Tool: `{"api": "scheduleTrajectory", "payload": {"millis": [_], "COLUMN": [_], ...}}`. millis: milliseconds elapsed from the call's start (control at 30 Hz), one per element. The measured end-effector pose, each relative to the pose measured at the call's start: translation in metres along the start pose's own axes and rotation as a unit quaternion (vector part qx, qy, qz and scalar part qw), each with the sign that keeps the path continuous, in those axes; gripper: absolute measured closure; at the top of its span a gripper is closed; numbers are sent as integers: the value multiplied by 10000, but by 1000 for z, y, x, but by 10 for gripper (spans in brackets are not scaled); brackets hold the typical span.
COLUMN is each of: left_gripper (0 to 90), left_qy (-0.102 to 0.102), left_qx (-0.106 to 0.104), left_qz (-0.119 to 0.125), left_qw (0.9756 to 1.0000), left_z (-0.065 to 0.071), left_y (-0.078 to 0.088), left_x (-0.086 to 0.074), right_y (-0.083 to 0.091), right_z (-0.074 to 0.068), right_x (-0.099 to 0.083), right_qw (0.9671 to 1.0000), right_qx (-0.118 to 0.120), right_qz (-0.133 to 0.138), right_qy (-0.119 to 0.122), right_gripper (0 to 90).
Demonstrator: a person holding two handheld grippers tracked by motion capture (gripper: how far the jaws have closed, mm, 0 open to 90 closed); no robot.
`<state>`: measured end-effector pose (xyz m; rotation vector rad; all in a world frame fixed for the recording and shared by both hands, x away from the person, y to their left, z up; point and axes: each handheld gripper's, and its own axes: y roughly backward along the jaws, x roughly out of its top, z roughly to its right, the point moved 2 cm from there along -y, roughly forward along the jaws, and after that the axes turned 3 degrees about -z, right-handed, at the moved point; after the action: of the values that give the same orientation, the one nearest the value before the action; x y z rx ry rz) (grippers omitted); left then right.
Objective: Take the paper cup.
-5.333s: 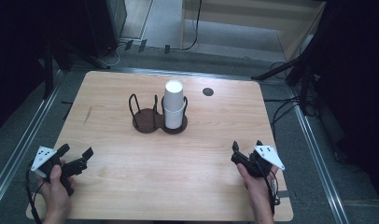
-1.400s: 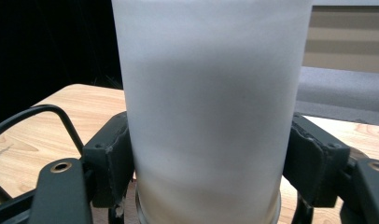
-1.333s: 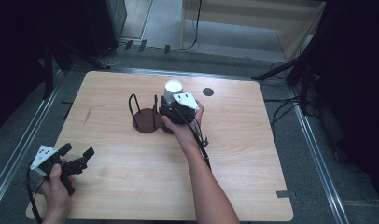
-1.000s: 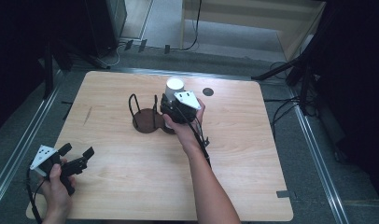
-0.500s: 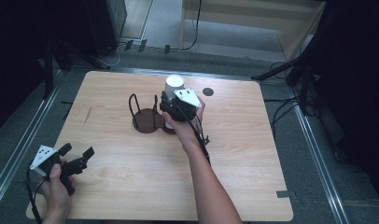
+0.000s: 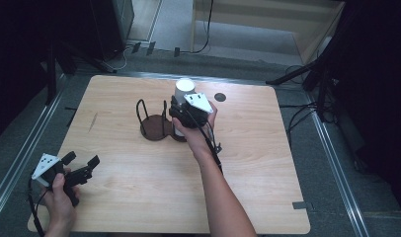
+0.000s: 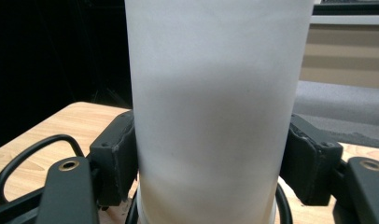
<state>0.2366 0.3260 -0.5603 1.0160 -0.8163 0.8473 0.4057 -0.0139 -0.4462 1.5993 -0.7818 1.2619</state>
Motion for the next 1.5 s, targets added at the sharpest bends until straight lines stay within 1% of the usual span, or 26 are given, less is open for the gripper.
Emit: {"api": "scheduleTrajectory", "payload": {"millis": [233,267,333,467,500,533,567,600,633,700,767,833,967,1000,1033,1067,1100,1133,1167,1200,1233,1267,1333,1367,1467,1500], "left_gripper": [15,15,15,15,18,39,82,125,140,134,102,98,85,68,12,0,0,0,0,0,0,0,0,0,0,0], "left_qy": [-24,-43,-29,-30,-56,-56,-90,-111,-111,-146,-138,-147,-140,-136,-129,-129,-131,-160,-177,-181,-178,-198,-232,-282,-343,-352], "left_qx": [8,49,58,-15,-23,-23,84,110,110,103,92,89,45,26,-17,-17,2,89,278,350,290,273,282,255,249,303], "left_qz": [13,37,46,86,81,81,90,91,91,102,47,18,-65,-89,-131,-131,-146,-135,-106,-85,-79,-109,-122,-132,-147,-127], "left_qw": [10000,10000,10000,10000,9999,9999,9999,9998,9998,9998,9999,9999,9999,9999,9998,9998,9998,9997,9994,9992,9994,9994,9993,9992,9990,9988], "left_z": [0,0,0,0,0,0,1,1,1,1,1,1,1,1,1,1,1,1,1,2,2,2,4,5,6,6], "left_y": [0,0,0,0,0,0,0,0,0,0,-1,-1,-1,-2,-2,-2,-1,-1,0,1,1,1,1,1,2,3], "left_x": [0,0,0,0,0,0,0,0,0,0,1,1,1,1,1,1,1,1,1,1,1,1,1,2,2,2], "right_y": [7,8,11,15,19,20,21,23,23,28,33,38,43,45,48,48,49,53,55,55,57,62,63,67,71,73], "right_z": [0,0,0,0,0,0,1,0,0,0,1,2,5,7,10,10,11,15,17,17,18,22,24,27,31,32], "right_x": [14,16,20,27,32,34,36,39,39,44,50,54,56,56,56,56,56,54,54,54,53,51,50,46,42,40], "right_qw": [9998,9998,9997,9994,9991,9991,9989,9988,9988,9985,9980,9977,9976,9976,9975,9975,9975,9975,9976,9976,9975,9974,9974,9974,9974,9974], "right_qx": [7,16,-2,3,8,7,11,6,6,15,16,11,-13,-33,-85,-85,-89,-147,-165,-165,-184,-203,-224,-269,-309,-325], "right_qz": [180,201,249,347,409,417,458,481,481,544,616,674,687,690,692,692,692,685,674,674,676,686,685,668,646,645], "right_qy": [-20,-19,-21,-37,-59,-79,-70,-93,-93,-104,-103,-94,-97,-85,-75,-75,-78,-69,-67,-67,-72,-77,-60,-38,-30,-17], "right_gripper": [294,295,296,298,300,300,302,302,302,303,303,302,301,300,299,299,299,298,298,298,297,297,296,296,294,292]}}
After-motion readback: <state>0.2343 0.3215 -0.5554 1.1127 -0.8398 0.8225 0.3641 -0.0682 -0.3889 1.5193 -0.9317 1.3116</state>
